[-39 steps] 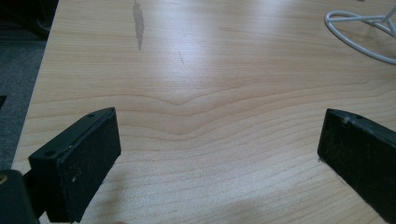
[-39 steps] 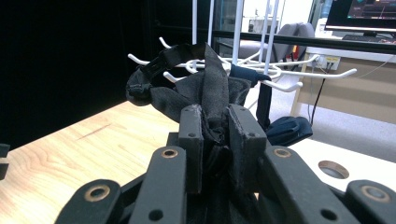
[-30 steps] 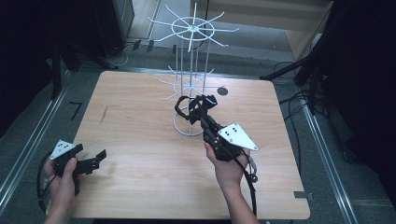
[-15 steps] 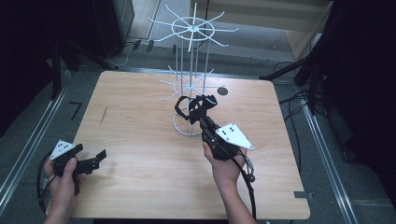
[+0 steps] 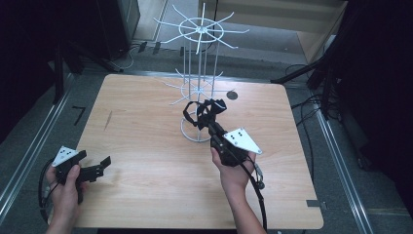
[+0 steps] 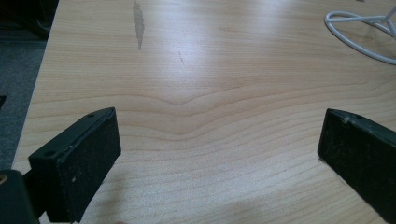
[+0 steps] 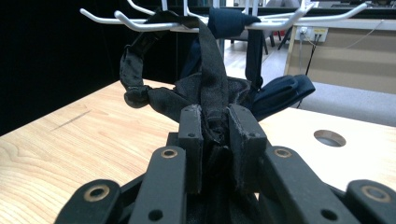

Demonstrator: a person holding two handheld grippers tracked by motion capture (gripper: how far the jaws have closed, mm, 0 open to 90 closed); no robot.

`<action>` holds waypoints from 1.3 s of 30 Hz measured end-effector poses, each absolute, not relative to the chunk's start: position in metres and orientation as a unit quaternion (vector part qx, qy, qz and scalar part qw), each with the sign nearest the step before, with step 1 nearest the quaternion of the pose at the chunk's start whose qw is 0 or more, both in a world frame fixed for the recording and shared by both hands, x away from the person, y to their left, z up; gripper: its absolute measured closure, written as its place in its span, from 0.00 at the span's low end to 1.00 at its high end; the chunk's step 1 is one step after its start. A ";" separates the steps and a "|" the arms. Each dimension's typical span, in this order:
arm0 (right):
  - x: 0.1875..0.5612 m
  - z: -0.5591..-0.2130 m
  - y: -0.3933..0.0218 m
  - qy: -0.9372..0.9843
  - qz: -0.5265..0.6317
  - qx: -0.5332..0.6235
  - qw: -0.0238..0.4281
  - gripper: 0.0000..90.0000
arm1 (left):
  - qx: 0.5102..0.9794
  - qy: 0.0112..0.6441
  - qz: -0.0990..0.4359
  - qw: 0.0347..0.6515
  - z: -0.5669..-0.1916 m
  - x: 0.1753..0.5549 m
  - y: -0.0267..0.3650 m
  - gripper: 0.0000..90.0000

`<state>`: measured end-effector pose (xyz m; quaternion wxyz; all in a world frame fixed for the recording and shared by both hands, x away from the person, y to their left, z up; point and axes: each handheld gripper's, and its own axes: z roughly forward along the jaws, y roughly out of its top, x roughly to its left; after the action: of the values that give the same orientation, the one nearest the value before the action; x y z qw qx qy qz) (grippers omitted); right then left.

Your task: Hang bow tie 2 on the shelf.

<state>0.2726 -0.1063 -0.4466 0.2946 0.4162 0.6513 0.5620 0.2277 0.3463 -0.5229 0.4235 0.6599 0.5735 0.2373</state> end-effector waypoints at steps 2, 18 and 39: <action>0.274 -0.448 -0.107 0.653 0.559 0.417 0.295 0.86 | 0.660 0.574 0.237 0.424 -0.523 0.228 0.346 0.00; 0.283 -0.462 -0.104 0.656 0.552 0.433 0.279 0.86 | 0.660 0.573 0.238 0.423 -0.523 0.228 0.346 0.00; 0.291 -0.473 -0.102 0.667 0.552 0.440 0.240 0.83 | 0.660 0.573 0.238 0.423 -0.523 0.228 0.346 0.00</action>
<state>0.2913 -0.1019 -0.4727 0.2397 0.4396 0.6665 0.5523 0.2276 0.3461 -0.5229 0.4235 0.6600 0.5731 0.2378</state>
